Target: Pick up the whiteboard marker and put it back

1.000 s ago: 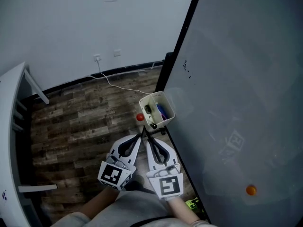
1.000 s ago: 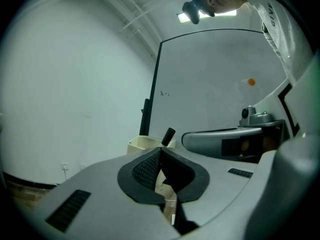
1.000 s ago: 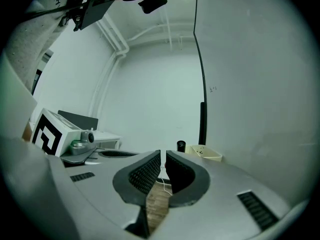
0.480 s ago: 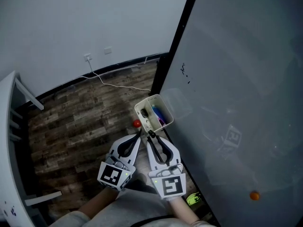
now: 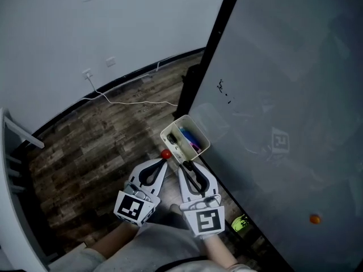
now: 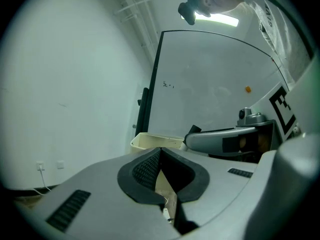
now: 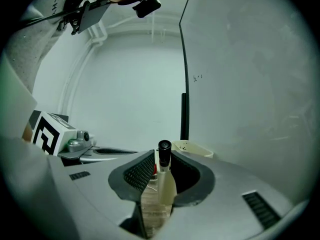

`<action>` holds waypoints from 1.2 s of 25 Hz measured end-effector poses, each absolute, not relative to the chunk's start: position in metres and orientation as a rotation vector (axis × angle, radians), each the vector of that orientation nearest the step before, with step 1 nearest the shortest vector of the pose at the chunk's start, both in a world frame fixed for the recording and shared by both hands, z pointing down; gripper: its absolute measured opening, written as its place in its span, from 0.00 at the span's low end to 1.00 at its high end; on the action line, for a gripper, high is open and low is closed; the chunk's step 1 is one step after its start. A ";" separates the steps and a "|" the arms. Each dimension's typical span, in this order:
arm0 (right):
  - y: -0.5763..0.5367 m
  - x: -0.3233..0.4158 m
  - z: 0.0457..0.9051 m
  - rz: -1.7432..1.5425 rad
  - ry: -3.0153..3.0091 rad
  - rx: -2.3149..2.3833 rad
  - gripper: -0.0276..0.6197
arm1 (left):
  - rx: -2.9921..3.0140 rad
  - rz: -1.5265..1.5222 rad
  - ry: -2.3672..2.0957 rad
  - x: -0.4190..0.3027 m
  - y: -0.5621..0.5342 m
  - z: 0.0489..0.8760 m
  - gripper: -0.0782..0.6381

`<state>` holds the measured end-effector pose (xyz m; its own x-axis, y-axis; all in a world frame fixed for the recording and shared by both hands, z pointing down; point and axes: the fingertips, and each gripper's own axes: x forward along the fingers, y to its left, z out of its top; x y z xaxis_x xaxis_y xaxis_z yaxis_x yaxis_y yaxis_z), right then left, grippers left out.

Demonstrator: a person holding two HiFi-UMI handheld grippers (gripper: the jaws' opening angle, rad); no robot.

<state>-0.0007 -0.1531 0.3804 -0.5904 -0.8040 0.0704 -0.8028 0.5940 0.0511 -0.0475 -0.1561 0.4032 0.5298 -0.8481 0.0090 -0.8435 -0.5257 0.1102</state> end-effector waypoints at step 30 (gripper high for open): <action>-0.156 -0.003 0.381 0.061 -2.574 1.652 0.17 | 2.763 -0.087 -1.133 -0.059 -0.166 0.407 0.13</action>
